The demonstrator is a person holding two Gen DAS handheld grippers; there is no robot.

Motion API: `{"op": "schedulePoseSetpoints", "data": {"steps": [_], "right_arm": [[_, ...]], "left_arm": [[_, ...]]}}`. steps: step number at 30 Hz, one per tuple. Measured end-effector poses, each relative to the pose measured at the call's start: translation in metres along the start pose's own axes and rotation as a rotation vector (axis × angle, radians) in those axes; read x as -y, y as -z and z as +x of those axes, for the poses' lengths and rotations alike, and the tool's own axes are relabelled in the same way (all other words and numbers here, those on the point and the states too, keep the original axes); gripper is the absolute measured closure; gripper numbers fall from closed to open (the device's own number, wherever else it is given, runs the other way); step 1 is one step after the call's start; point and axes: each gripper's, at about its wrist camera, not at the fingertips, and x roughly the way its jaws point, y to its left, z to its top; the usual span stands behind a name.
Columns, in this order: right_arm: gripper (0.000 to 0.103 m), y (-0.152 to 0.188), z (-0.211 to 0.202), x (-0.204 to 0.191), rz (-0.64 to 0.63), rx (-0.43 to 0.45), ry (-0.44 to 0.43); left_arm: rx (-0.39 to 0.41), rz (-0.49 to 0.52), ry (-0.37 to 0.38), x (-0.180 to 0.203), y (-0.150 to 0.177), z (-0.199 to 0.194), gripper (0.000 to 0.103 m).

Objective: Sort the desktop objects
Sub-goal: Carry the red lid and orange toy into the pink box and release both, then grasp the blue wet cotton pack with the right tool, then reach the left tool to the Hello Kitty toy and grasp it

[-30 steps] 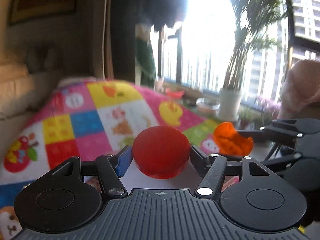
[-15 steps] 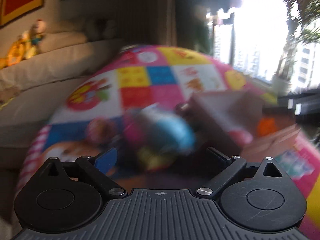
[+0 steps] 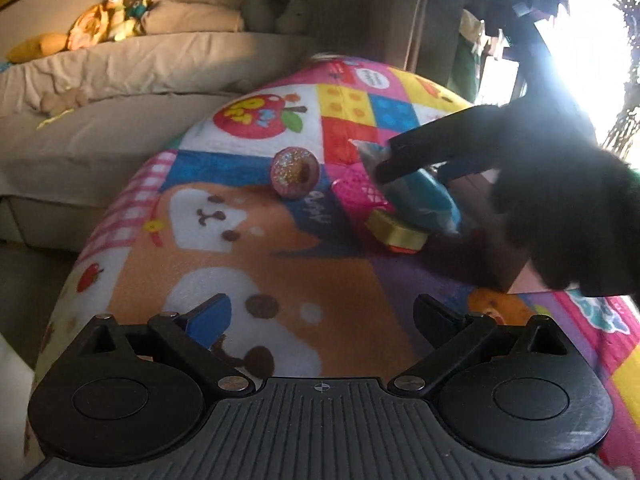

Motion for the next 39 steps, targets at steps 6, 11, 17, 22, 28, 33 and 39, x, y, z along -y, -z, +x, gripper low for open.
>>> {"op": "schedulePoseSetpoints", "data": {"steps": [6,11,17,22,28,33,39], "right_arm": [[0.043,0.016,0.001,-0.018,-0.069,-0.027,-0.019],[0.049,0.047,-0.054,-0.019,-0.057,-0.046,-0.19],[0.05,0.107,-0.116,-0.009,-0.158,-0.075,-0.205],[0.049,0.154,-0.136,0.006,-0.256,-0.069,-0.009],[0.015,0.172,-0.156,0.035,-0.081,0.051,0.059],[0.011,0.18,-0.156,0.057,0.049,0.134,0.119],[0.01,0.187,-0.141,0.072,0.178,0.137,0.114]], "left_arm": [[0.001,-0.015,-0.017,-0.004,-0.002,0.0,0.002],[-0.015,-0.002,-0.006,0.0,0.0,0.003,0.002],[-0.035,-0.001,0.008,0.009,-0.006,0.009,0.002],[-0.033,0.066,0.064,0.037,-0.016,0.023,0.002],[-0.025,0.131,0.03,0.069,-0.027,0.056,0.002],[-0.015,0.175,-0.018,0.087,-0.035,0.078,0.025],[-0.014,0.261,-0.109,0.096,-0.037,0.104,0.033]]}}
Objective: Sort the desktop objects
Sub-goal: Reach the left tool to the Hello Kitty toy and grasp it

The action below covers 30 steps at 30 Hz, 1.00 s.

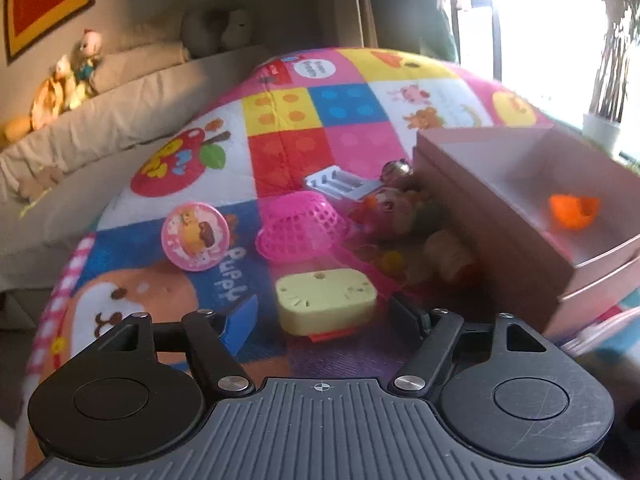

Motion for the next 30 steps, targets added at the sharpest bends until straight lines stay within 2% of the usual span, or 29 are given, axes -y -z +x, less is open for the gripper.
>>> {"op": "schedulePoseSetpoints", "data": {"steps": [1,4,8,10,14,17,19,22,24,27,30], "right_arm": [[0.007,0.0,0.0,0.003,0.016,0.005,-0.002],[0.005,0.0,0.002,0.012,0.077,0.002,-0.006],[0.003,0.0,0.006,0.017,0.114,-0.002,-0.013],[0.003,0.001,0.006,0.017,0.111,-0.005,-0.015],[0.0,0.002,0.004,0.017,0.111,0.003,-0.018],[0.0,0.001,0.004,0.018,0.115,0.006,-0.02],[0.0,0.001,0.004,0.018,0.12,0.006,-0.014],[0.0,0.001,0.003,0.018,0.123,0.009,-0.013],[0.0,0.001,0.004,0.017,0.121,0.005,-0.01],[0.0,0.001,0.004,0.017,0.123,0.007,-0.004],[0.0,0.001,0.004,0.017,0.126,0.007,-0.001]], "left_arm": [[-0.007,0.007,-0.001,0.0,0.001,0.002,0.041],[0.007,0.02,-0.004,-0.004,0.001,-0.004,0.042],[0.071,0.067,0.01,-0.013,0.001,-0.04,0.044],[0.084,0.086,0.042,-0.018,0.002,-0.062,0.062],[0.07,0.092,0.141,-0.032,0.009,-0.105,0.061],[0.068,0.105,0.124,-0.037,0.018,-0.119,0.055],[0.07,0.106,0.109,-0.042,0.025,-0.119,0.035],[0.018,0.046,0.085,-0.052,0.03,-0.103,0.029],[-0.022,-0.045,0.108,-0.058,0.029,-0.085,0.022],[-0.04,-0.153,0.111,-0.061,0.024,-0.06,0.015],[-0.038,-0.184,0.043,-0.056,0.018,-0.033,0.015]]}}
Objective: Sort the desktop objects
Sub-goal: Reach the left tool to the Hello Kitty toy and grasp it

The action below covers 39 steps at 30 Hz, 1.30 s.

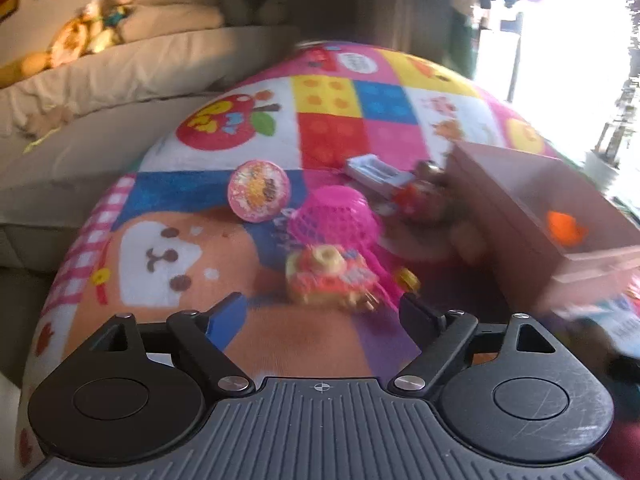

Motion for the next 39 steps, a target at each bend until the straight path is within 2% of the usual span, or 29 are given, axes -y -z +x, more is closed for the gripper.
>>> {"op": "schedulePoseSetpoints", "data": {"steps": [2,6,10,11,15,18,23,25,27,30,31,32,33,35,37,39], "right_arm": [[0.0,0.0,0.0,0.0,0.002,0.001,0.001],[0.0,0.0,0.0,0.002,0.016,0.005,-0.003],[0.0,-0.001,0.003,0.005,0.033,-0.012,-0.018],[0.0,-0.001,0.004,0.005,0.038,-0.019,-0.019],[0.0,0.0,0.004,0.006,0.046,-0.02,-0.021],[0.0,0.0,0.004,0.007,0.054,-0.021,-0.025],[0.0,0.0,0.005,0.008,0.06,-0.024,-0.028],[0.0,0.0,0.004,0.009,0.061,-0.022,-0.026],[0.0,0.0,0.004,0.009,0.062,-0.021,-0.025],[0.0,0.0,0.005,0.009,0.06,-0.025,-0.023],[0.0,0.0,0.004,0.009,0.059,-0.024,-0.022],[0.0,0.0,0.005,0.009,0.06,-0.024,-0.023],[0.0,0.0,0.005,0.009,0.061,-0.025,-0.023],[0.0,0.0,0.005,0.009,0.06,-0.025,-0.023],[0.0,-0.001,0.005,0.009,0.06,-0.026,-0.023],[0.0,0.0,0.005,0.009,0.059,-0.028,-0.022]], "left_arm": [[-0.005,0.004,-0.052,0.003,-0.002,0.012,0.015],[-0.043,0.01,-0.026,0.003,0.001,0.022,0.015],[-0.049,0.017,-0.015,0.005,0.001,0.029,0.016],[-0.046,0.005,-0.022,0.005,-0.001,0.031,0.017],[-0.029,-0.016,-0.057,0.005,-0.009,0.04,0.034],[-0.023,-0.024,-0.059,0.004,-0.012,0.044,0.035],[-0.017,-0.114,0.027,-0.007,-0.017,0.042,0.027],[-0.026,-0.097,0.068,-0.008,-0.017,0.041,0.022],[-0.037,-0.07,0.154,-0.007,-0.015,0.038,0.02],[-0.047,-0.037,0.346,-0.002,-0.012,0.025,0.018],[-0.035,-0.023,0.368,0.0,-0.011,0.02,0.017],[-0.012,0.006,0.36,0.002,-0.01,0.015,0.015],[0.009,0.039,0.319,0.004,-0.01,0.012,0.012],[0.032,0.116,0.179,0.006,-0.011,0.013,0.012],[0.012,0.156,0.075,0.004,-0.014,0.025,0.019],[-0.018,0.152,0.059,-0.001,-0.016,0.037,0.025]]}}
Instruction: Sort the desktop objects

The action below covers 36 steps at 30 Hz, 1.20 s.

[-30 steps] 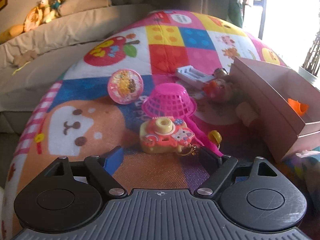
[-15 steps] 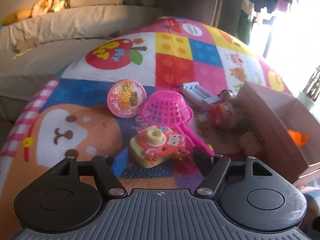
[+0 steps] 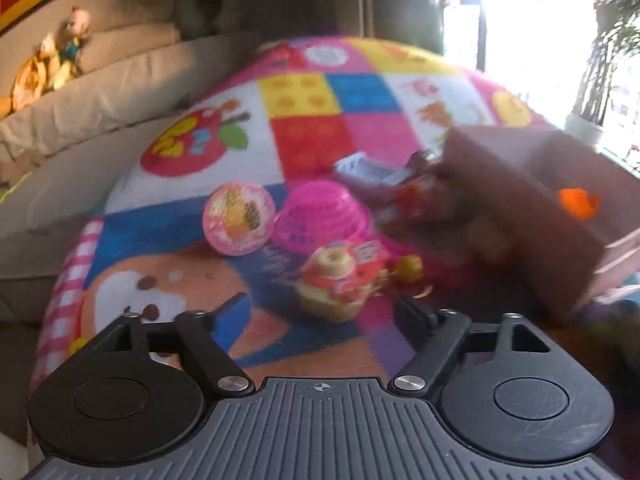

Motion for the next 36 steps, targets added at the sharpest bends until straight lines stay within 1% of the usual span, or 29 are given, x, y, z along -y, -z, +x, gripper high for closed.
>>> {"op": "schedulePoseSetpoints", "data": {"steps": [2,5,6,7,8,9,12,14,15,16,18,19,20,21,22,25,27,29,32,33,36], "right_arm": [[0.0,0.0,0.0,0.0,0.001,0.0,0.0],[0.0,0.0,0.0,0.0,0.0,-0.001,0.0],[0.0,0.0,0.0,0.0,0.001,0.0,-0.001],[0.0,0.0,0.0,0.0,0.001,0.0,-0.001],[0.0,0.0,0.0,0.0,0.002,0.0,-0.002],[0.0,0.0,0.001,0.001,0.003,-0.001,-0.003],[0.0,0.0,0.001,0.001,0.007,0.0,-0.007],[0.0,0.0,0.001,0.001,0.009,0.001,-0.008],[0.0,0.0,0.001,0.001,0.01,0.002,-0.008],[0.0,0.001,0.001,0.001,0.01,0.002,-0.008],[0.0,0.001,0.001,0.001,0.009,0.002,-0.008],[0.0,0.0,0.001,0.001,0.01,0.002,-0.008],[0.0,0.0,0.001,0.001,0.01,0.002,-0.009],[0.0,0.0,0.001,0.001,0.012,0.003,-0.01],[0.0,0.0,0.001,0.001,0.014,0.004,-0.011],[0.0,-0.001,0.002,0.002,0.013,0.003,-0.011],[0.0,-0.001,0.001,0.002,0.015,0.004,-0.01],[0.0,-0.001,0.001,0.002,0.019,0.006,-0.01],[0.0,-0.001,0.001,0.002,0.015,0.005,-0.008],[0.0,-0.001,0.001,0.002,0.015,0.005,-0.007],[0.0,0.0,0.001,0.002,0.013,0.005,-0.006]], "left_arm": [[-0.015,0.006,0.014,0.001,-0.002,0.009,0.025],[-0.004,0.029,0.013,0.007,-0.004,0.017,0.026],[-0.002,0.028,0.015,0.009,-0.005,0.018,0.032],[-0.001,0.025,0.02,0.01,-0.007,0.02,0.042],[0.0,0.023,0.027,0.012,-0.008,0.022,0.045],[0.003,0.024,0.025,0.013,-0.007,0.02,0.056],[0.023,0.047,0.006,0.019,-0.008,0.01,0.058],[0.063,0.054,0.002,0.021,-0.013,-0.009,0.058],[0.094,0.042,0.004,0.02,-0.018,-0.023,0.058],[0.128,0.019,0.014,0.019,-0.025,-0.041,0.058],[0.224,-0.019,0.056,0.015,-0.038,-0.082,0.058],[0.276,-0.017,0.065,0.015,-0.04,-0.101,0.058],[0.31,-0.006,0.061,0.016,-0.041,-0.115,0.058],[0.316,0.008,0.057,0.018,-0.04,-0.122,0.058],[0.302,0.016,0.057,0.02,-0.037,-0.124,0.058],[0.224,0.042,0.064,0.026,-0.023,-0.124,0.058],[0.204,0.05,0.054,0.027,-0.011,-0.124,0.058],[0.174,0.029,0.035,0.025,0.002,-0.119,0.058],[0.092,-0.005,-0.022,0.02,0.027,-0.104,0.057],[0.06,-0.02,-0.029,0.018,0.036,-0.1,0.057],[-0.029,-0.074,-0.004,0.015,0.058,-0.092,0.056]]}}
